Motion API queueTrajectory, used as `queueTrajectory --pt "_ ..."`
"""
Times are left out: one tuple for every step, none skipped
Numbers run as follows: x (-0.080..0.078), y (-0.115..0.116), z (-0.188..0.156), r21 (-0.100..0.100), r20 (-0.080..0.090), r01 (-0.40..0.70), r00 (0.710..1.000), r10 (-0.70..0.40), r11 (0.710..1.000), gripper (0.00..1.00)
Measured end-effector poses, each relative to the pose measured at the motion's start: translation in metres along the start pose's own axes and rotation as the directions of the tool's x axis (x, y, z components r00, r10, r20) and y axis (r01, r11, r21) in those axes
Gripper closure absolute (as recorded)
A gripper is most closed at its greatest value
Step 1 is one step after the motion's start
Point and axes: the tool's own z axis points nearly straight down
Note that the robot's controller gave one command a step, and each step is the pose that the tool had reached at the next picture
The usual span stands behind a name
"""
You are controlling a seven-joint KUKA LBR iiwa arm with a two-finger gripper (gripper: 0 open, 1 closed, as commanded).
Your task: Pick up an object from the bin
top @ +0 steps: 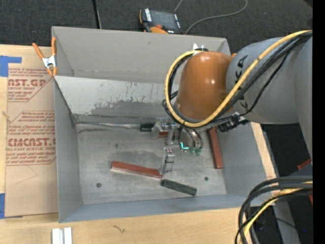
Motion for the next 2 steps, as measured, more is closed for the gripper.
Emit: queueTrajectory --pt "0.0188 0.0278 0.104 0.0 0.0 0.049 0.999 -0.049 0.999 0.0" --pt "0.0161 0.027 0.0995 0.0 0.006 0.046 0.999 -0.046 0.999 1.0"
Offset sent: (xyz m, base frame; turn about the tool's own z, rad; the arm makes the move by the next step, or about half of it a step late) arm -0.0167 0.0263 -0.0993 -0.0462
